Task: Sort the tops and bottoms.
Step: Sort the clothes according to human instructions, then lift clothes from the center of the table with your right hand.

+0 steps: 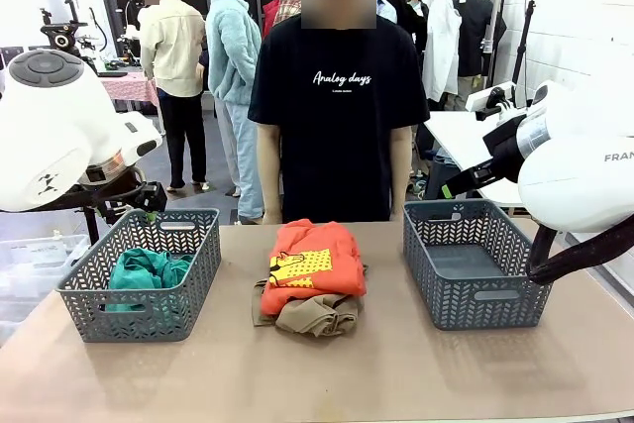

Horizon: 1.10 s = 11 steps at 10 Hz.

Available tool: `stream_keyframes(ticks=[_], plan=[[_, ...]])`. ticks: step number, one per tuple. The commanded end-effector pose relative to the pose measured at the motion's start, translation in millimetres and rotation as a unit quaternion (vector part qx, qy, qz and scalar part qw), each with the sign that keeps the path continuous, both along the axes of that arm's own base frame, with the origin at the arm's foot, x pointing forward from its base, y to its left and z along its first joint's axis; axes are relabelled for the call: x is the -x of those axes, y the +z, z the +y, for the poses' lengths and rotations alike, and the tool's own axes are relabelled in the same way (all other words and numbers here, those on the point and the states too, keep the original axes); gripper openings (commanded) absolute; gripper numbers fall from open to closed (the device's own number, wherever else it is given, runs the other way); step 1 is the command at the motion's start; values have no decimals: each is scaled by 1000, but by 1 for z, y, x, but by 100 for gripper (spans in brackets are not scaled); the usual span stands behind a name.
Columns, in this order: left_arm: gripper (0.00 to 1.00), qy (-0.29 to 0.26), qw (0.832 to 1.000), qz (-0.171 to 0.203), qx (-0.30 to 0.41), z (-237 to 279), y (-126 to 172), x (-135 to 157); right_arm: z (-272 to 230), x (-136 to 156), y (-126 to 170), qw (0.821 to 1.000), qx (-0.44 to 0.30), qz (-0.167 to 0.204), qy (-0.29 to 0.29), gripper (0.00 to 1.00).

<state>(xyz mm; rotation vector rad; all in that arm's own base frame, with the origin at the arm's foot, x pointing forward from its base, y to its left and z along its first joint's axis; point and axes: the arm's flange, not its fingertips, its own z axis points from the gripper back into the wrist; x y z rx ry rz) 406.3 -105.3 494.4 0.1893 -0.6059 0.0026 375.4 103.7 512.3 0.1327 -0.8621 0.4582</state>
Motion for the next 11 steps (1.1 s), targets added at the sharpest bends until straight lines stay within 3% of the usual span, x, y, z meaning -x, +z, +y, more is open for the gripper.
stream_keyframes(ticks=[1, 11], plan=[[91, -3, 1000, -1, -3, 1, -1, -1, 0, 0, 0, 1000, 0, 0, 1, 100], [91, 0, 1000, 0, 0, 0, 0, 0, 0, 0, 0, 1000, 0, 0, 1, 100]])
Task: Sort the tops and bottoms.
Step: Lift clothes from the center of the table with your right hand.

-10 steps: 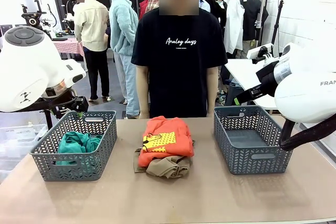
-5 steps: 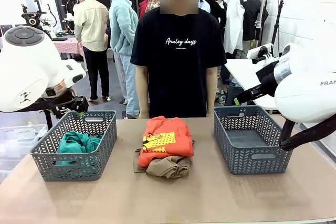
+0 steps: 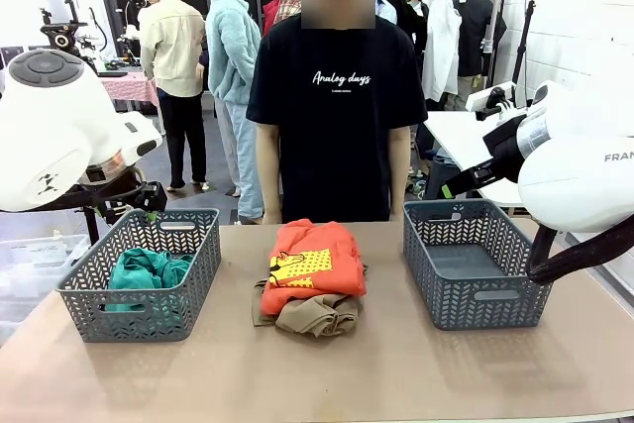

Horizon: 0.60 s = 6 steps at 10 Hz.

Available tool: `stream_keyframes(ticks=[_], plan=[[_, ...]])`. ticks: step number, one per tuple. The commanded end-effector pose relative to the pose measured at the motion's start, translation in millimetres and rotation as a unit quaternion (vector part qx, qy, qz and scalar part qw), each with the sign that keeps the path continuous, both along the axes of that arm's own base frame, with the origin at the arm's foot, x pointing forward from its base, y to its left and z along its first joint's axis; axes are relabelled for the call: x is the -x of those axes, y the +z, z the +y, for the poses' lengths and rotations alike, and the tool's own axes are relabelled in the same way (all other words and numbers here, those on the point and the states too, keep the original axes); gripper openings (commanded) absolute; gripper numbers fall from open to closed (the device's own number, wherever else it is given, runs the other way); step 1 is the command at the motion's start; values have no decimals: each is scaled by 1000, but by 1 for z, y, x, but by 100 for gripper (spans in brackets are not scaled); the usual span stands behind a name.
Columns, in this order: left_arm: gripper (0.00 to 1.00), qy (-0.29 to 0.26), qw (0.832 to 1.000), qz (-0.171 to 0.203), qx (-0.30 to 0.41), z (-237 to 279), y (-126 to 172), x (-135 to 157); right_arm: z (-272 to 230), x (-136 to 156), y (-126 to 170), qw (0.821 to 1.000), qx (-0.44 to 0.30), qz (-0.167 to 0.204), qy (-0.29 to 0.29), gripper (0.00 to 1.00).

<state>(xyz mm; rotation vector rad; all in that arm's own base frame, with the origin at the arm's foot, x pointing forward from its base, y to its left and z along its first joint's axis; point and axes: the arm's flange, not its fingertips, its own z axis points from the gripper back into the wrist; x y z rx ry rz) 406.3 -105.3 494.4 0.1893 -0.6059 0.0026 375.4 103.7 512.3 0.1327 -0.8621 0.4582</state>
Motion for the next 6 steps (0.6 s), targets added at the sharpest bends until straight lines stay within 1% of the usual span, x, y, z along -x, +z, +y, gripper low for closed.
stream_keyframes(ticks=[1, 2, 3, 4, 5, 6], plan=[[91, -3, 998, -57, 22, -6, 0, 45, 0, 0, 0, 1000, 0, 0, 1, 100], [91, -18, 996, -91, 8, -8, 15, 70, 0, 0, 0, 1000, 0, 0, 1, 100], [91, -85, 989, -119, 33, -13, 45, 99, 0, 0, 0, 1000, 0, 0, 1, 100], [91, -120, 983, -138, 37, -19, 66, 116, 0, 0, 0, 1000, 0, 0, 1, 100], [91, -138, 980, -139, 30, -24, 78, 125, 0, 0, 0, 1000, 0, 0, 1, 100], [91, -186, 973, -129, 50, -32, 86, 131, 0, 0, 0, 1000, 0, 0, 1, 100]])
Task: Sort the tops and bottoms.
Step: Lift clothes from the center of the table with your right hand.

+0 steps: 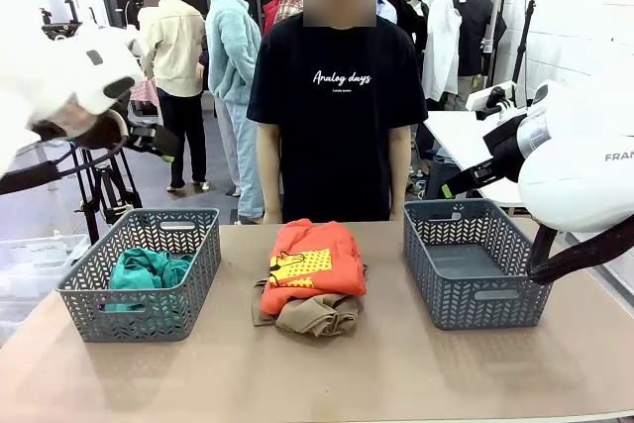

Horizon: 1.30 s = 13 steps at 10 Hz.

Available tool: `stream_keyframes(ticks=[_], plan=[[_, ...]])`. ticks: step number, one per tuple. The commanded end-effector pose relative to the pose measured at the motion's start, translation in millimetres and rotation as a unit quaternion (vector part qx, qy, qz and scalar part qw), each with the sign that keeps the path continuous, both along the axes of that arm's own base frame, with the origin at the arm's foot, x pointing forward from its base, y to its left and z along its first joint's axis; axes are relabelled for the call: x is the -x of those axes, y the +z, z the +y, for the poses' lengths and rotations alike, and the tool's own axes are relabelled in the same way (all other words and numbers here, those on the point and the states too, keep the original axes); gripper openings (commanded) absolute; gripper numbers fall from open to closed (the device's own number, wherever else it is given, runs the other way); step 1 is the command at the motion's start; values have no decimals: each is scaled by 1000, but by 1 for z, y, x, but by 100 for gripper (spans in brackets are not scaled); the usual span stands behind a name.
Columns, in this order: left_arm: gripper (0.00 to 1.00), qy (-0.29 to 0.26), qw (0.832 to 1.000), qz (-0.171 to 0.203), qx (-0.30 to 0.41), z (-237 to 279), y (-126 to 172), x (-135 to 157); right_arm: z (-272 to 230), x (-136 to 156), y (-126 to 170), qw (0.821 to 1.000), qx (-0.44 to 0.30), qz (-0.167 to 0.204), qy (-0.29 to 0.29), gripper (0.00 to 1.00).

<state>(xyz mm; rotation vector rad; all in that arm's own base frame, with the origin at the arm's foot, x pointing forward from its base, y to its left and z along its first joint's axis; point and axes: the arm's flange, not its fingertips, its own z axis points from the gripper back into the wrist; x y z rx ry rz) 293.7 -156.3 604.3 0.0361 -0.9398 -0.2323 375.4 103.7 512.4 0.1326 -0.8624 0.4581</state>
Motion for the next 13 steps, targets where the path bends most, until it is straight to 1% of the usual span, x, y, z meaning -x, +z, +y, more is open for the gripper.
stream_keyframes(ticks=[1, 2, 3, 4, 5, 6, 9, 10, 11, 12, 13], plan=[[91, -116, 992, 58, 6, 12, -20, 17, 0, 0, 0, 1000, 0, 0, 1, 100], [91, -163, 980, 110, -10, 8, -21, 13, 0, 0, 0, 1000, 0, 0, 1, 100], [91, -210, 961, 169, -59, 4, -26, 8, 0, 0, 0, 1000, 0, 0, 1, 100], [91, -226, 944, 210, -116, 2, -33, 2, 0, 0, 0, 1000, 0, 0, 1, 100], [91, -229, 941, 216, -128, -2, -38, -2, 0, 0, 0, 1000, 0, 0, 1, 100], [91, -222, 945, 208, -119, -1, -39, -3, 0, 0, 0, 1000, 0, 0, 1, 100], [91, -207, 956, 186, -95, 6, -33, 6, 0, 0, 0, 1000, 0, 0, 0, 100], [91, -218, 947, 213, -103, 2, -43, -1, 11, -26, 4, 999, 1, 27, 44, 100], [91, -218, 947, 213, -103, 2, -43, -1, 29, -55, 6, 994, -15, 55, 91, 100], [91, -218, 947, 213, -103, 2, -43, -1, 52, -86, 1, 988, -24, 90, 126, 100], [91, -218, 947, 213, -103, 2, -43, -1, 75, -119, -11, 980, -34, 125, 153, 100]])
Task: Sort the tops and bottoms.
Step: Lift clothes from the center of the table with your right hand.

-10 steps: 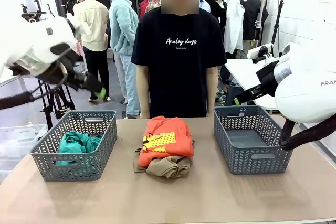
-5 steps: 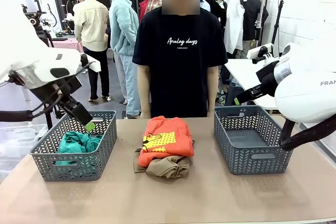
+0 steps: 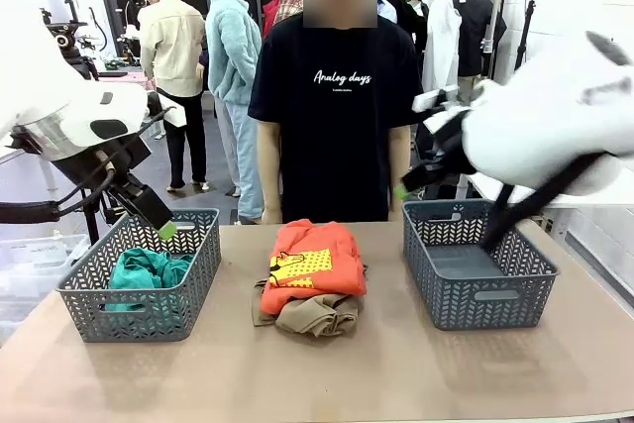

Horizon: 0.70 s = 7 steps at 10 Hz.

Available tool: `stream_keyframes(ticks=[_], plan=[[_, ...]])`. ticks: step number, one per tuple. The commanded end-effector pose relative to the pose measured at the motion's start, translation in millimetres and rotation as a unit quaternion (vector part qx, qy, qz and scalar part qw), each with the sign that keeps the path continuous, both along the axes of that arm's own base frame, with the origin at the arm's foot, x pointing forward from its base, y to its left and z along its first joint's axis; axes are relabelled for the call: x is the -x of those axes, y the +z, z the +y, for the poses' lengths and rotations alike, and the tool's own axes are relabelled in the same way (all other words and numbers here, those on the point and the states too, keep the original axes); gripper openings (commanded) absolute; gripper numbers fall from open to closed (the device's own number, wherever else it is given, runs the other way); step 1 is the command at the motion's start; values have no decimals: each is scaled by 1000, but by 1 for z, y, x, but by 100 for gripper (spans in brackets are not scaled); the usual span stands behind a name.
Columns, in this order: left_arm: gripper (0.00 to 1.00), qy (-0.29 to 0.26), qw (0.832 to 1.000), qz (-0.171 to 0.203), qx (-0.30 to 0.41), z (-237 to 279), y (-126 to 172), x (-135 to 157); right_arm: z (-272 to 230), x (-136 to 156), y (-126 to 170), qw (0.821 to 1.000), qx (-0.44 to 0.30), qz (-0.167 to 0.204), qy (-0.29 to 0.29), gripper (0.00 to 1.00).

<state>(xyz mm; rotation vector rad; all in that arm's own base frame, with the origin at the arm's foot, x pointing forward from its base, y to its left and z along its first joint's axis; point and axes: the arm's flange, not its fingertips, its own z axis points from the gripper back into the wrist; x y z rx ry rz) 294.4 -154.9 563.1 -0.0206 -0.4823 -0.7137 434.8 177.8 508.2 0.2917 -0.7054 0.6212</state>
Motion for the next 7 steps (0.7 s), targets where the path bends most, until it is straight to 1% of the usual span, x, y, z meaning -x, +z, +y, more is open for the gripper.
stream_keyframes(ticks=[1, 2, 4, 5, 7], plan=[[91, -4, 1000, 4, 3, 0, -1, 0, 27, -90, -27, 994, -25, 85, 69, 100], [91, -4, 1000, 4, 3, 0, -1, 0, 45, -112, -51, 991, -21, 109, 73, 100], [91, -4, 1000, 4, 3, 0, -1, 0, 69, -142, -107, 987, -10, 145, 62, 100], [91, -4, 1000, 4, 3, 0, -1, 0, 79, -145, -129, 986, 2, 159, 52, 100], [91, -4, 1000, 4, 3, 0, -1, 0, 86, -150, -154, 983, 14, 178, 51, 100]])
